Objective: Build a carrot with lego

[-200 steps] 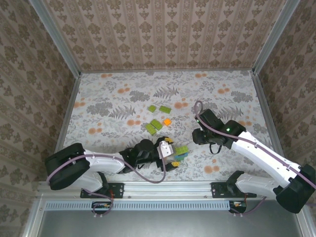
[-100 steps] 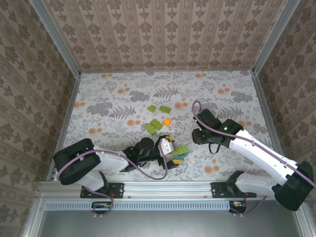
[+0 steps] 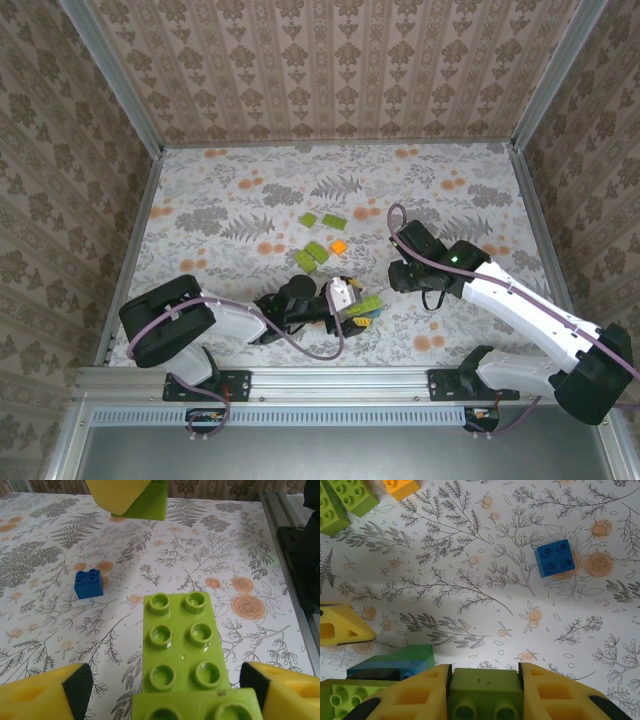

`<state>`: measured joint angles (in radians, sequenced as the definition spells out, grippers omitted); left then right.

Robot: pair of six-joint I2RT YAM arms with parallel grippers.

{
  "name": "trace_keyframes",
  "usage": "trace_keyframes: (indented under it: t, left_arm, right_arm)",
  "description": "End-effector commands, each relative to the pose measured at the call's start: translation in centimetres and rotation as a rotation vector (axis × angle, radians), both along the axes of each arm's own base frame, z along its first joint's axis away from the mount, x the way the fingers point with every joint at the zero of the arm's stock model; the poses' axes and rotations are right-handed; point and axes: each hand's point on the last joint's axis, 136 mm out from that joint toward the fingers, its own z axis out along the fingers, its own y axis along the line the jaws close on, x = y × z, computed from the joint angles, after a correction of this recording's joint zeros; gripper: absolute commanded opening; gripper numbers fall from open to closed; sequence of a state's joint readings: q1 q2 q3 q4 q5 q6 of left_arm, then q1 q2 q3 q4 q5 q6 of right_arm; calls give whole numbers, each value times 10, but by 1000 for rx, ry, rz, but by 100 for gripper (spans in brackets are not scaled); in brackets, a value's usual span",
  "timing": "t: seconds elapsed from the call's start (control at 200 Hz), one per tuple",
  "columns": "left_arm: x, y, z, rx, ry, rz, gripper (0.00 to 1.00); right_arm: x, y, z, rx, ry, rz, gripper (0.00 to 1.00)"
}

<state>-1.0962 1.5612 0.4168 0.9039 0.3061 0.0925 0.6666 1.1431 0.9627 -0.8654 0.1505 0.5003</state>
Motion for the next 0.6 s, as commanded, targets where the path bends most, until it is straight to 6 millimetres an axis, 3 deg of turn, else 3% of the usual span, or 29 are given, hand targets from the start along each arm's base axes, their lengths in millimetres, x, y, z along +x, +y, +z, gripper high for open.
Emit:
trace_keyframes:
  t: [0.0, 0.595]
  left_arm:
    - [4, -8, 11, -37, -1, -12, 75]
    - [7, -12, 5, -1, 9, -21, 58]
  right_arm:
    - [-1, -1, 8, -15, -3, 3, 23]
    - [-15, 5, 11, -51, 15, 51, 23]
